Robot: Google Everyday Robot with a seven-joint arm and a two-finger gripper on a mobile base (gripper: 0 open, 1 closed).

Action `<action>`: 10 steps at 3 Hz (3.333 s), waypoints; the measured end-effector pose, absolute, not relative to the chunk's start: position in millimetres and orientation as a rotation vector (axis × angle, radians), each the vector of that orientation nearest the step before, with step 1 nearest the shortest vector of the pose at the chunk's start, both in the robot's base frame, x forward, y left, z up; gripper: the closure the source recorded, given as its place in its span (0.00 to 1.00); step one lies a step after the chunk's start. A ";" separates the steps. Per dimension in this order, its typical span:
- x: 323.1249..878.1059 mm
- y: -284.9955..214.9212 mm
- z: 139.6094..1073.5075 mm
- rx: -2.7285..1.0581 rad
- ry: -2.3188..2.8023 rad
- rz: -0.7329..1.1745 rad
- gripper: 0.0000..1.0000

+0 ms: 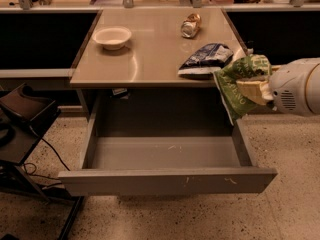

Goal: Pick green jalapeno chip bag from top drawer and place on counter

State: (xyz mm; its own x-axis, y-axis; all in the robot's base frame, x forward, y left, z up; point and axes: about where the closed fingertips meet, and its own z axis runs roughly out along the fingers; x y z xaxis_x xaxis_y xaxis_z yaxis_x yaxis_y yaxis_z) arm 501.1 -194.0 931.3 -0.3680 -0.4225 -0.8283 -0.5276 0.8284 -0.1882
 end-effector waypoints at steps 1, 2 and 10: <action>519.3 -178.4 959.4 -0.769 1.930 0.145 1.00; 545.5 -137.6 1012.9 -0.919 1.816 0.179 1.00; 742.2 -98.0 969.8 -1.270 2.088 0.340 1.00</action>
Offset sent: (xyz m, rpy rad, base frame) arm 0.0796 0.1192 0.1606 -0.0553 -0.2207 0.4350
